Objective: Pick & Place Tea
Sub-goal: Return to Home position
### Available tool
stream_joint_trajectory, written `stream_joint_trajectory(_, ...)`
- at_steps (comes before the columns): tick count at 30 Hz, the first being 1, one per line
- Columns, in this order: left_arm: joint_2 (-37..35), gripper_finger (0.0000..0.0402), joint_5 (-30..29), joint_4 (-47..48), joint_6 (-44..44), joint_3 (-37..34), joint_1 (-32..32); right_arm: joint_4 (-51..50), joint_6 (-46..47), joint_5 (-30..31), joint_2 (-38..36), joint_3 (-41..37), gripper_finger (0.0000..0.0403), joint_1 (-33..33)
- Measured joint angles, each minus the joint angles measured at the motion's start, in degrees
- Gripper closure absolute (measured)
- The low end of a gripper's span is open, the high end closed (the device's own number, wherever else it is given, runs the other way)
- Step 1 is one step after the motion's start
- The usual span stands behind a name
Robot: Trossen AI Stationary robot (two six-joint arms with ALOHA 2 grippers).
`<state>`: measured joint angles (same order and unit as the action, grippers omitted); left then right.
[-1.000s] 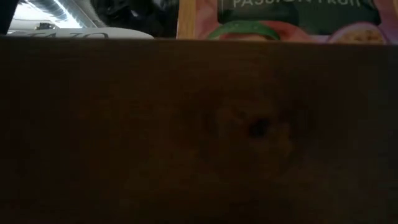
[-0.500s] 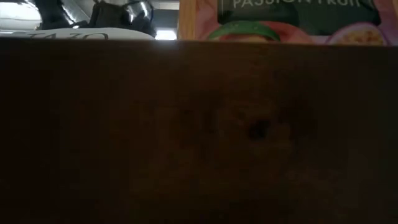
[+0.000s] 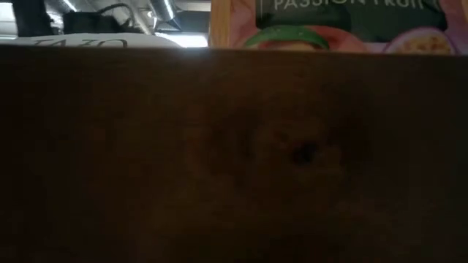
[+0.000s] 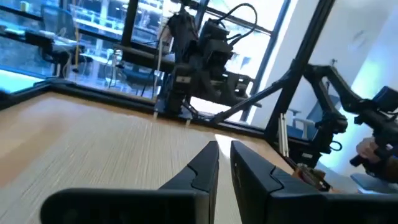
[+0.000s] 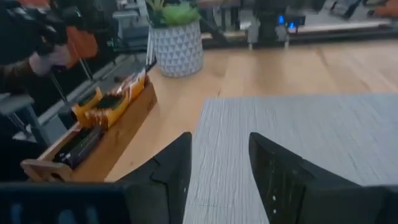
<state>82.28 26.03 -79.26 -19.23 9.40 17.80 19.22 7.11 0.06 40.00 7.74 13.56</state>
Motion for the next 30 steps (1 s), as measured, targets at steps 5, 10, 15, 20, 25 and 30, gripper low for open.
stream_joint_trajectory(5, 0.02, 0.0364, -2.05, -7.19, -2.14, -6.01, 0.09, 1.04, 0.40, -0.17, -7.98, -3.69, 0.0242, -0.74)
stream_joint_trajectory(10, -1.17, 0.0364, -4.62, -9.65, -2.68, -9.04, 0.43, 0.97, 0.76, -1.29, -15.96, -6.01, 0.0242, -1.84)
stream_joint_trajectory(15, -2.79, 0.0364, -2.25, -10.42, -2.26, -9.04, 1.42, -2.70, 1.41, -3.17, -22.92, -6.64, 0.0242, -3.09)
stream_joint_trajectory(20, -6.12, 0.0364, 3.08, -10.54, -3.60, -9.04, 5.22, -8.89, 1.40, -4.30, -29.74, -6.63, 0.0242, -4.25)
stream_joint_trajectory(25, -9.98, 0.0364, 7.52, -10.58, -4.38, -9.04, 9.16, -15.28, 1.31, -4.29, -36.65, -6.65, 0.0242, -5.02)
stream_joint_trajectory(30, -12.10, 0.0364, 11.69, -9.59, -6.23, -9.04, 13.02, -19.61, 0.21, -4.36, -39.87, -6.39, 0.0242, -5.22)
